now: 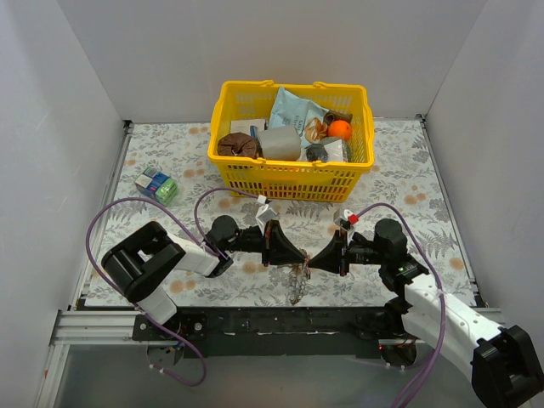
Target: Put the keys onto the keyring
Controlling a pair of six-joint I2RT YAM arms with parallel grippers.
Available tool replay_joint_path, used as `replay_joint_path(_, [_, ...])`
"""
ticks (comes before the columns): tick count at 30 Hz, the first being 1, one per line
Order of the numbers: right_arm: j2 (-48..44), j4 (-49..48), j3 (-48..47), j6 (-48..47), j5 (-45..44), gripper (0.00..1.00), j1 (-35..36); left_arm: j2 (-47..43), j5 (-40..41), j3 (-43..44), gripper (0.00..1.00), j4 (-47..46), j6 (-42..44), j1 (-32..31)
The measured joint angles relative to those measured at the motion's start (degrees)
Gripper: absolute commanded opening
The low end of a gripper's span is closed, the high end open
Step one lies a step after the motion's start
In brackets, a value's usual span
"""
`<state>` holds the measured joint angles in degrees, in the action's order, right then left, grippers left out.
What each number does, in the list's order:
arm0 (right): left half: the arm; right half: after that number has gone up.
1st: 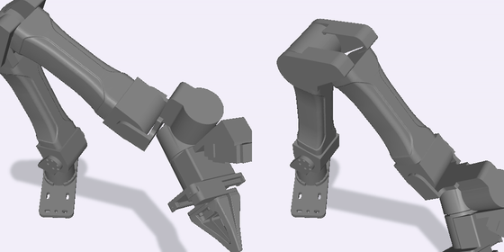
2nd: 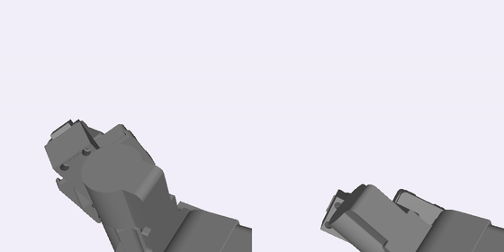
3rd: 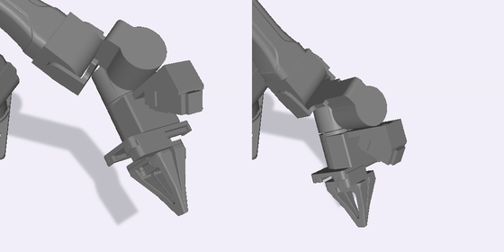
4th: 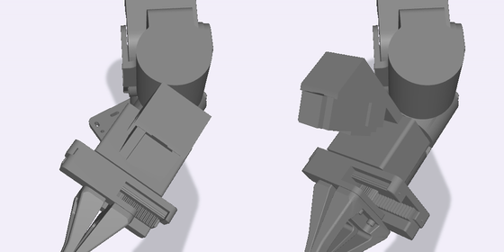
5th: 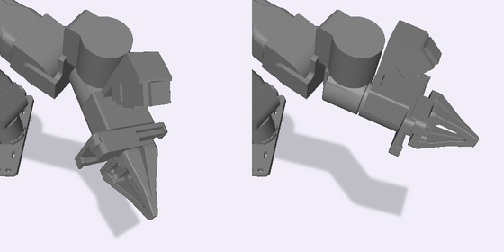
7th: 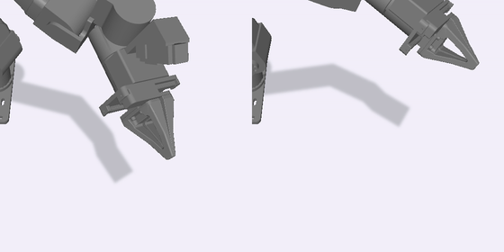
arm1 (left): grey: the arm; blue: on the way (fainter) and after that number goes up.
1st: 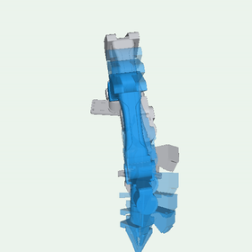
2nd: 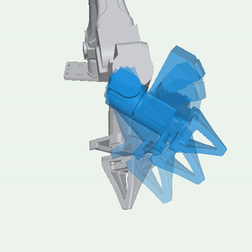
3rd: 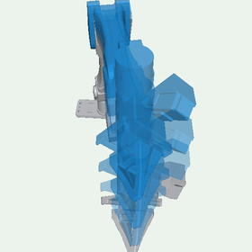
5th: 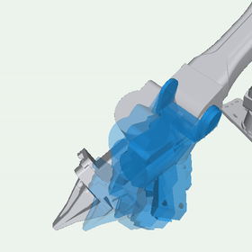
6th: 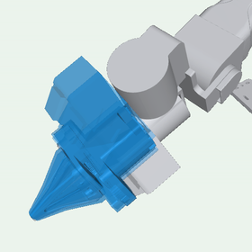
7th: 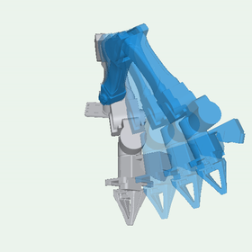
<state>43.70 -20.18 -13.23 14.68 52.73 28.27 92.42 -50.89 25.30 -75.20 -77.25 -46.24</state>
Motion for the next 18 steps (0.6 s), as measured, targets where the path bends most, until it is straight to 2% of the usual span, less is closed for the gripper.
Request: replay_joint_path(18, [2.36, -3.5, 0.2, 0.22, 0.17, 0.01, 0.39, 0.02, -1.33, 0.7, 0.0, 0.61, -0.66, 0.0])
